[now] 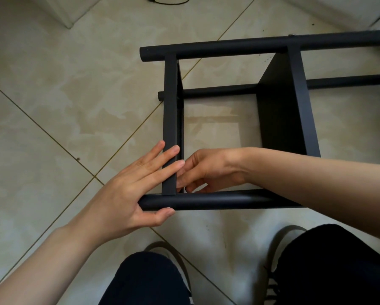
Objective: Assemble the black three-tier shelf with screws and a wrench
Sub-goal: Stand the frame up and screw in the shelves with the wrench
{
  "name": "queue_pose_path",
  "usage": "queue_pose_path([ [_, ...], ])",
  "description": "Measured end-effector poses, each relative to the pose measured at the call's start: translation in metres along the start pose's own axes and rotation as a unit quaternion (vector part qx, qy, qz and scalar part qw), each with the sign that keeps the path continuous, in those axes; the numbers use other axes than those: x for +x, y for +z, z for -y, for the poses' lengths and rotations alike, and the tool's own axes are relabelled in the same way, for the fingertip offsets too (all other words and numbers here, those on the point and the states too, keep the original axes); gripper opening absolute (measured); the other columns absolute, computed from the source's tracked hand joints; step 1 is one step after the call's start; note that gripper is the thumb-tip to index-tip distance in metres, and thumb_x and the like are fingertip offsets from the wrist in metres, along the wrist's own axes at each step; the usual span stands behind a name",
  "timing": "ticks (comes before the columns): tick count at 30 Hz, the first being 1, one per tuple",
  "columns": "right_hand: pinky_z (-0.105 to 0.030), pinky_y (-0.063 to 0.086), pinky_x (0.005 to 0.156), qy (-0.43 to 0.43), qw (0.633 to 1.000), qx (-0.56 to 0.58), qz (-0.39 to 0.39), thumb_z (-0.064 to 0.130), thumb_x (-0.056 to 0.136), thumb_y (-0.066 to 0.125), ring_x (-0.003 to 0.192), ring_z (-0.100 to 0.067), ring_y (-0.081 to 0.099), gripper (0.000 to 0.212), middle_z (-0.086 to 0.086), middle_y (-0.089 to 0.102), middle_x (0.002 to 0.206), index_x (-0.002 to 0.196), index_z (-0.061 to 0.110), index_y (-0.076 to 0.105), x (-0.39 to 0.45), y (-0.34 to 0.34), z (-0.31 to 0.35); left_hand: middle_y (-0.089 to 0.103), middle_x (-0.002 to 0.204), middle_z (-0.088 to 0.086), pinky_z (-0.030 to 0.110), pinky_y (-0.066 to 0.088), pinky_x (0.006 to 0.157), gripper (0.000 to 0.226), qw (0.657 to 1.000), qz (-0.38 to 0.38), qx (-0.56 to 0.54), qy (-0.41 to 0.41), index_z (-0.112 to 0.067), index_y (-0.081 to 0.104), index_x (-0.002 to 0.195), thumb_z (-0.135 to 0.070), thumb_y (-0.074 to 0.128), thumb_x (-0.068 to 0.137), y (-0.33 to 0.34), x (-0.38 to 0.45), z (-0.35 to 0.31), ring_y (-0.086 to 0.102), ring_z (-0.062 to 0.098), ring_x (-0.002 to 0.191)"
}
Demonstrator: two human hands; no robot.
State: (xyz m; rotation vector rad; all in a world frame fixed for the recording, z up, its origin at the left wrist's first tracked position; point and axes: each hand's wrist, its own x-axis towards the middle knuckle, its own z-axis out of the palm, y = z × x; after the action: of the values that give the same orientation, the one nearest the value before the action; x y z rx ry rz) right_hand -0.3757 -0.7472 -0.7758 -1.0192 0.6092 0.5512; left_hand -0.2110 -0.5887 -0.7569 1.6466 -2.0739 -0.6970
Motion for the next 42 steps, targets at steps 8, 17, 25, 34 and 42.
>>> queue_pose_path([
  [8,-0.033,0.051,0.087,0.020,1.000,-0.017,-0.012,0.026,0.095,0.062,0.090,-0.015,0.063,0.016,-0.001,0.070,0.093,0.094,0.016,0.074,0.003,0.002,0.000,0.028,0.165,-0.002,0.029,0.020,0.123,0.076,1.000,0.001,-0.004,-0.004,-0.014,0.038,0.152,-0.045,0.064,0.088,0.000,0.000,-0.001,0.018,0.020,0.154],
  [17,-0.028,0.053,0.082,0.029,0.999,-0.013,0.000,0.031,0.093,0.063,0.085,-0.012,0.066,0.020,0.000,0.070,0.093,0.094,0.015,0.075,0.003,0.001,-0.003,0.029,0.164,-0.001,0.028,0.019,0.123,0.074,1.000,0.005,-0.007,-0.014,-0.016,0.040,0.151,-0.045,0.063,0.087,-0.001,0.000,-0.004,0.017,0.018,0.155],
  [25,-0.029,0.053,0.089,0.017,1.000,-0.008,-0.005,0.026,0.095,0.062,0.096,-0.014,0.067,0.018,-0.006,0.072,0.107,0.104,0.015,0.073,0.007,0.004,-0.005,0.030,0.164,0.000,0.028,0.019,0.123,0.073,1.000,0.007,-0.006,-0.017,-0.016,0.041,0.150,-0.045,0.063,0.086,-0.002,0.001,-0.006,0.016,0.017,0.155],
  [34,-0.025,0.054,0.078,0.029,0.999,-0.018,-0.009,0.028,0.094,0.063,0.084,-0.011,0.069,0.015,-0.001,0.073,0.093,0.092,0.017,0.074,0.003,0.004,-0.004,0.030,0.163,0.002,0.026,0.020,0.123,0.073,1.000,0.006,-0.001,-0.014,-0.014,0.041,0.150,-0.043,0.063,0.086,-0.002,0.001,-0.006,0.016,0.017,0.155],
  [42,-0.029,0.052,0.082,0.036,0.999,-0.004,0.004,0.027,0.092,0.064,0.088,-0.013,0.068,0.014,0.000,0.073,0.095,0.089,0.019,0.075,-0.001,-0.001,-0.003,0.030,0.163,0.003,0.026,0.019,0.123,0.072,1.000,0.007,-0.005,-0.013,-0.013,0.042,0.149,-0.044,0.063,0.088,-0.002,0.001,-0.005,0.017,0.019,0.155],
])
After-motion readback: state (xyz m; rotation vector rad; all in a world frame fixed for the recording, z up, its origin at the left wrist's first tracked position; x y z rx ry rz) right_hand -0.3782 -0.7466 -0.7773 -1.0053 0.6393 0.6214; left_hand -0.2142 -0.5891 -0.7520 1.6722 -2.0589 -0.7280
